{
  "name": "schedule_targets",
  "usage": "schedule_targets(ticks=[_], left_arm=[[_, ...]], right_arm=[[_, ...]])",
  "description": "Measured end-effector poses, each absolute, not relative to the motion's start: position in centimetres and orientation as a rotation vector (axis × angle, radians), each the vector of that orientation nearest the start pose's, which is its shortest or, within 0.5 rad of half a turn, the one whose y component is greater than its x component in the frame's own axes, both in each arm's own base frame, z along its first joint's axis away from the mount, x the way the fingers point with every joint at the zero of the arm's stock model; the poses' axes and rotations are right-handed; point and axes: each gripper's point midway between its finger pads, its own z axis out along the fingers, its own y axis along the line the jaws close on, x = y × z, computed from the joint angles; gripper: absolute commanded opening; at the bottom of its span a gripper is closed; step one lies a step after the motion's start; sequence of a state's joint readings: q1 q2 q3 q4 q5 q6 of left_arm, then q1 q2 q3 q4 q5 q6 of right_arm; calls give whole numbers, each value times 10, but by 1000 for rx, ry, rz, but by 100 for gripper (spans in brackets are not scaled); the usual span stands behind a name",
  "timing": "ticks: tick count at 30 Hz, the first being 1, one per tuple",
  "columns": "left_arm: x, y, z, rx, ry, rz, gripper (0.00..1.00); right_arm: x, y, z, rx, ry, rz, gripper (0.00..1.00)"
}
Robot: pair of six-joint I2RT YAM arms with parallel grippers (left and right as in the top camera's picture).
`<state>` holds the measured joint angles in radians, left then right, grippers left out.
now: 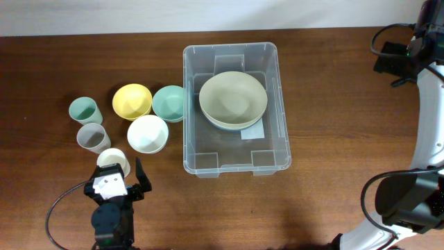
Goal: Pack container
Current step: 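Release and retract the right gripper to the upper right, then reach the left gripper to the small white cup and grasp it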
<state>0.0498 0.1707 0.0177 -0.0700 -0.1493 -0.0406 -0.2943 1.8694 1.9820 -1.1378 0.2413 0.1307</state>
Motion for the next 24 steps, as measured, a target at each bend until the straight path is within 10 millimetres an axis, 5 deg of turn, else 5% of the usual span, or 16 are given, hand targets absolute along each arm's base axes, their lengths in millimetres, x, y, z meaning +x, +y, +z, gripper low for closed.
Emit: schedule_targets(ticks=[10,19,22,24], left_arm=[[250,40,179,-195,1639,138,100],[222,64,296,-309,1675,272,99],[225,58,304,-278,1749,250,100],[229,43,293,-212,1836,177,100]], right_arm=[[428,-172,247,633,2516,-368,99],[428,-172,247,632,2517,-363,99],[428,-172,247,632,2517,-363,99],[428,-172,247,632,2517,-363,99]])
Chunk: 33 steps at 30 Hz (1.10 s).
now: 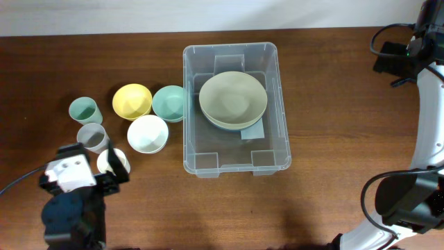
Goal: Pack container
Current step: 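Reach the left gripper to the small white cup and grasp it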
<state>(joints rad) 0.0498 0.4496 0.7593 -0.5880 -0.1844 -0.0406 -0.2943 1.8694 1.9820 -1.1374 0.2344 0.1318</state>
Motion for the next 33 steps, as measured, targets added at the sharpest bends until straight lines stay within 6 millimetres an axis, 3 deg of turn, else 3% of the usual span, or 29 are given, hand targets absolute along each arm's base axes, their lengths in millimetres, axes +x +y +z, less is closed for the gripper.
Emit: schedule_targets(ticks=[7,15,24,29,33], left_arm=[[229,29,280,-183,1895,83,100],[218,56,255,-625,1913,22,99],[231,78,186,-941,2132,57,100],[237,92,141,-1113,2281,20,91],[240,100,122,-1170,2362,-41,92]], right_arm=[[428,-172,247,632,2517,-363,99],[428,-172,247,632,2517,-363,99],[428,-172,247,632,2517,-363,99],[428,-171,247,631,2517,-363,99],[428,-172,247,632,2517,-363,99]])
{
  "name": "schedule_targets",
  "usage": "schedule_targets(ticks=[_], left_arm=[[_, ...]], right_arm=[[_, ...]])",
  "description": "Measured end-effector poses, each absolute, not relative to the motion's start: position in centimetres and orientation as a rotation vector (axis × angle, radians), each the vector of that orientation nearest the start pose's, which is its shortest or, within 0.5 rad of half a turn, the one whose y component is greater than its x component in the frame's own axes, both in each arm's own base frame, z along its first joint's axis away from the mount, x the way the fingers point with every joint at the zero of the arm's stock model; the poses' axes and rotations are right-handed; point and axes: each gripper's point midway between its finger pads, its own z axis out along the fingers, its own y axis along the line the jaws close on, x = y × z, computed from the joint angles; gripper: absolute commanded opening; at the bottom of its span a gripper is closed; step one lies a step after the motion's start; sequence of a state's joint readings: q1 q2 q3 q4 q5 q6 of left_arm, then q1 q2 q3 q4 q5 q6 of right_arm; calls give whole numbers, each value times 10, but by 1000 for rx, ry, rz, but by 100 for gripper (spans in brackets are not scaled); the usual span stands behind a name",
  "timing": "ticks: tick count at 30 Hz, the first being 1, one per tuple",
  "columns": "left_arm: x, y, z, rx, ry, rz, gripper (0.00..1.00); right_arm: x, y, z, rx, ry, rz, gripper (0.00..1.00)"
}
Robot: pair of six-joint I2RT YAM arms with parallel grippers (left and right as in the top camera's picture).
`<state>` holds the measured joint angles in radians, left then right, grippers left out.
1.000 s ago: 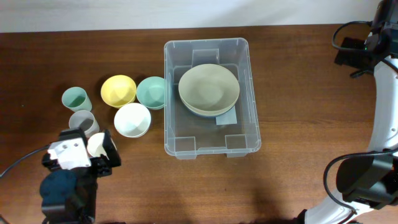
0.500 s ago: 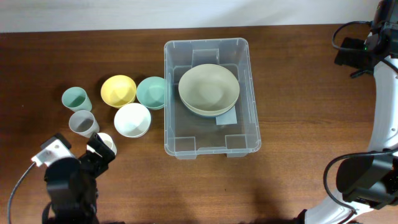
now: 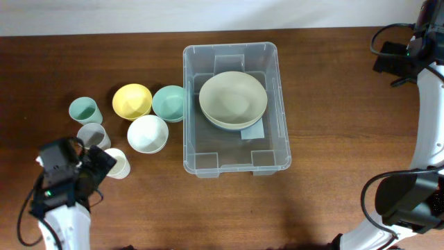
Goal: Pack container
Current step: 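Reach the left gripper to the small white cup and grasp it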
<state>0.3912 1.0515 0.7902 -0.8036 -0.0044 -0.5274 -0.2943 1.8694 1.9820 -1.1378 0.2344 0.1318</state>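
Note:
A clear plastic container (image 3: pixel 272 149) stands at the table's centre with a large pale green bowl (image 3: pixel 233 101) inside it. To its left lie a teal bowl (image 3: pixel 168 103), a yellow bowl (image 3: pixel 132 101) and a white bowl (image 3: pixel 147 133). Further left stand a teal cup (image 3: pixel 83 110), a grey cup (image 3: pixel 92 135) and a cream cup (image 3: pixel 118 164). My left gripper (image 3: pixel 103 165) is low at the front left. It points right, its fingers open against the cream cup's left side. My right gripper (image 3: pixel 390 61) is at the far right edge, its fingers not discernible.
The right arm's white links run down the right edge to its base at the front right. A cable loops beside the left arm at the front left corner. A label or card lies under the big bowl in the container.
My left arm has swung: its body now sits further left and lower, with the gripper turned rightward at the cream cup. The cups, bowls and container have not moved. The right arm is unchanged.
My left gripper was first open in front of the cream cup, pointing away from the table's front. Then the wrist had shifted left beside that cup. Now it reaches the cup from the left. Nothing on the table has been displaced.

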Motion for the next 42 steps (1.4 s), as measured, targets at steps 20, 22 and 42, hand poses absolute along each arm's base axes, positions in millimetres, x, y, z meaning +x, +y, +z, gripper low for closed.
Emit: schedule_targets(ticks=[20,22,42], left_arm=[[264,109,57,-1170,2578,-92,64],[268,110,56,-1164,2571,-91,57],[269,110,55,-1155,2572,-96,15]], right_arm=[[428,-172,247,632,2517,-363,99],[428,-172,247,632,2517,-363,99],[428,-172,247,632,2517,-363,99]])
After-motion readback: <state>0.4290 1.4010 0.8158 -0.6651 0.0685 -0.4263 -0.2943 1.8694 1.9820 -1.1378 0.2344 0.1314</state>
